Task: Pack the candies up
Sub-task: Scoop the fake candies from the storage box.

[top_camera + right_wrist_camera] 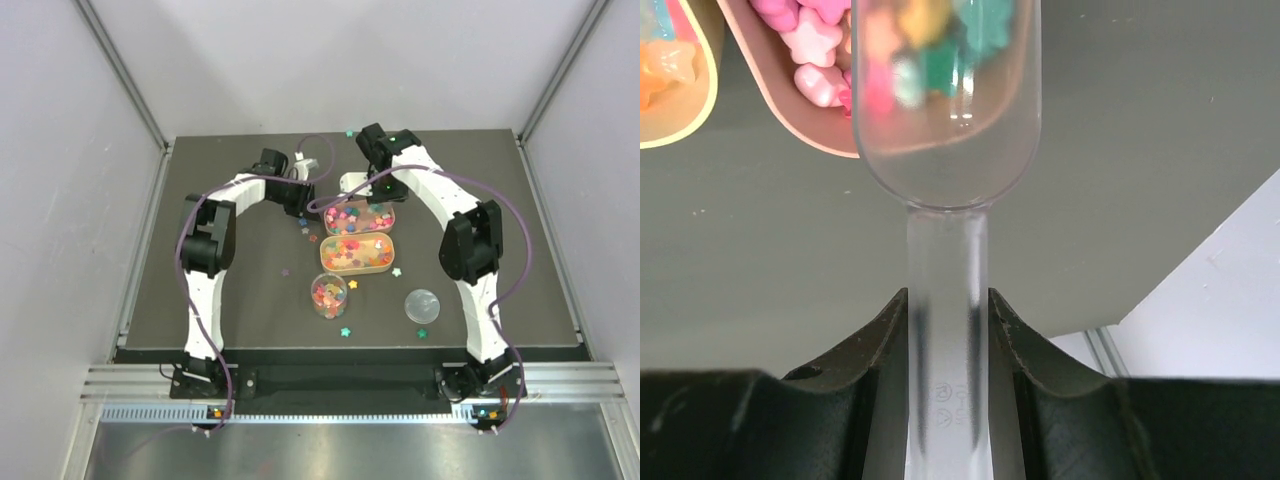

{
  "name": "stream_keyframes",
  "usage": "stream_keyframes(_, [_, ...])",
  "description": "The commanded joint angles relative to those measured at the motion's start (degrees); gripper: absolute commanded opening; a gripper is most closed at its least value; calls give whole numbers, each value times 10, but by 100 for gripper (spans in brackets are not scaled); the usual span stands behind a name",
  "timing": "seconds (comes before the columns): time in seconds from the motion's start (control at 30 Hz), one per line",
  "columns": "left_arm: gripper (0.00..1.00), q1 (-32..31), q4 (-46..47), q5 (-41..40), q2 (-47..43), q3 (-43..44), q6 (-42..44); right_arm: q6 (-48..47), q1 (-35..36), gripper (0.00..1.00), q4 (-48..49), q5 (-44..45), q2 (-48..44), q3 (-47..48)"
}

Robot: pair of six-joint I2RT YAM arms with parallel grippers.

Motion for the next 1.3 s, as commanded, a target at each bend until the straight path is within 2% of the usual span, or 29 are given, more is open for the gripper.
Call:
stream_keyframes(0.0, [34, -2, -9, 6, 13, 41, -4, -4, -2, 0, 10, -24, 10, 31])
stream_keyframes(0.53, [34, -7, -25, -2, 23, 57, 2, 10, 9, 0, 38, -120, 35, 32])
stream_keyframes(0.57, [34, -7, -27, -2, 24, 59, 3, 7, 9, 0, 37, -145, 36, 31])
stream_keyframes(0.8, [34, -9, -37, -9, 30, 72, 10, -27, 4, 0, 53, -182, 36, -12])
stream_keyframes(1.1, [34, -10, -64, -18, 33, 86, 30, -74, -13, 0, -17, -249, 66, -14])
stream_keyframes(1.27, [34, -10, -73, -24, 30, 87, 39, -75, -27, 0, -13, -278, 66, -52])
